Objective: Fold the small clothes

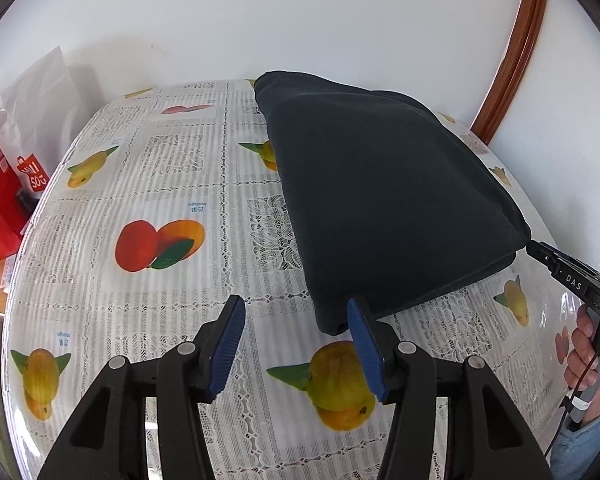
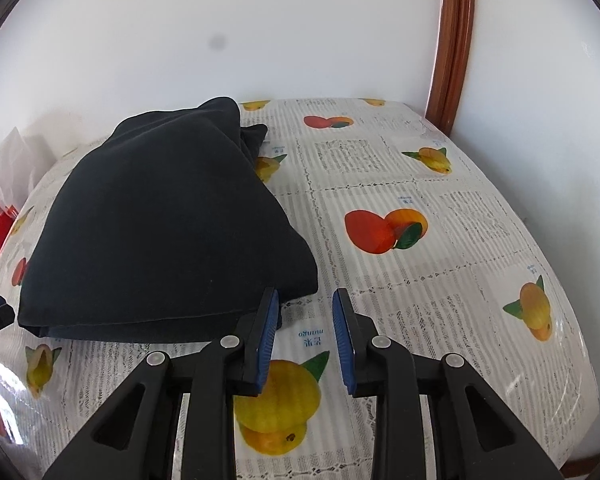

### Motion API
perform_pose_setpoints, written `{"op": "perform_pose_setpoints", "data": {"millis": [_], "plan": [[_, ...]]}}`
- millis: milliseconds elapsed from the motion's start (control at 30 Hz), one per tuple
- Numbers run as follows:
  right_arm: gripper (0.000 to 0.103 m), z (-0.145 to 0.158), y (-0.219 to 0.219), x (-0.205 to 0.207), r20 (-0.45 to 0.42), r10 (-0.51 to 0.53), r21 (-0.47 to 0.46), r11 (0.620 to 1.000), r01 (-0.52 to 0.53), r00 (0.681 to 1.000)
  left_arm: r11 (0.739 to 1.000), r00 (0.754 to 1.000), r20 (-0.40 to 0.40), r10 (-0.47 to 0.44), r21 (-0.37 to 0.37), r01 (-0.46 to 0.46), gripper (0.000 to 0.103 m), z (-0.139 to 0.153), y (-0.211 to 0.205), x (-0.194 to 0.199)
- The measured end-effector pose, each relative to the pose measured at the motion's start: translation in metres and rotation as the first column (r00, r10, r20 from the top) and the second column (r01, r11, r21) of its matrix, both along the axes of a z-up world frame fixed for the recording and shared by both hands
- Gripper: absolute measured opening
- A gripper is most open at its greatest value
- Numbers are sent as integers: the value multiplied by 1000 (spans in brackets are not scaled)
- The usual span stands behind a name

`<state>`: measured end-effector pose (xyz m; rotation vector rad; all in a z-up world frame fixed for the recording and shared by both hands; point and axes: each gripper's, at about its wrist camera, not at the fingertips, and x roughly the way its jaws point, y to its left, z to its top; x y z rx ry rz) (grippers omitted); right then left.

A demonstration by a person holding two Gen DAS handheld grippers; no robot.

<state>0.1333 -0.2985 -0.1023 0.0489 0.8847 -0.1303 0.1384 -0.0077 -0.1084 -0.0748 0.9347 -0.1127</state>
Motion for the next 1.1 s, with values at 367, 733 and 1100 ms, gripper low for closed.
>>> {"op": "perform_pose_setpoints", "data": {"millis": [367,733,1100], "plan": [[46,40,8,-46,26,6,8,1000,-7,1000,997,994,101,39,57,-45,80,43,-6,-43],[83,90,29,-108,103,21,10,1000,-22,994,998,986,165,26,60,-36,90,83,-21,-94],[103,128,48,-174,205,4,-27,1000,2,979,996,973,233,-4,83,-16,99,104,-23,-147]]}}
